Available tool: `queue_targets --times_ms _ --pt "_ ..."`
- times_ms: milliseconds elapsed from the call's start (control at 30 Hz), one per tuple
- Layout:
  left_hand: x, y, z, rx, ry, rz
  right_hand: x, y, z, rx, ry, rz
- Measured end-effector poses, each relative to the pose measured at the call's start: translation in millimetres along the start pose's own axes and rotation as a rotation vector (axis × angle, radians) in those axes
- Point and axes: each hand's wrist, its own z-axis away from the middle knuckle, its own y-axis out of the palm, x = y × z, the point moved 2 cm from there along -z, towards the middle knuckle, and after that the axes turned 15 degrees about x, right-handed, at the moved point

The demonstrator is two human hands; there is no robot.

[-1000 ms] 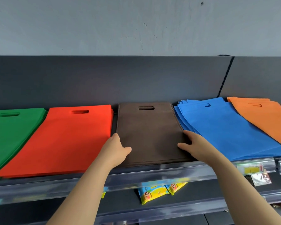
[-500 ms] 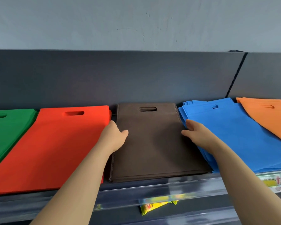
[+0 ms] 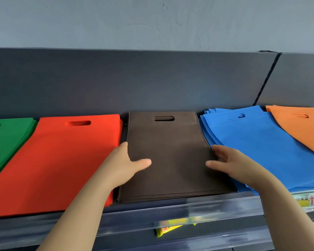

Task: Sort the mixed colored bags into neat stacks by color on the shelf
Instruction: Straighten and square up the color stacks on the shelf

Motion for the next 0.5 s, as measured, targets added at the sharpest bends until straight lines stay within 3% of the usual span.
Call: queue_targets --times_ms 167,500 --pt "8.8 19.4 22.7 0.113 -0.031 -0.070 -7.8 20.2 28.3 -0.009 0.021 0.072" --pt "13.8 36.0 46.8 0.068 0.000 -0.061 -0.4 44.4 44.6 -0.068 0.027 0.244"
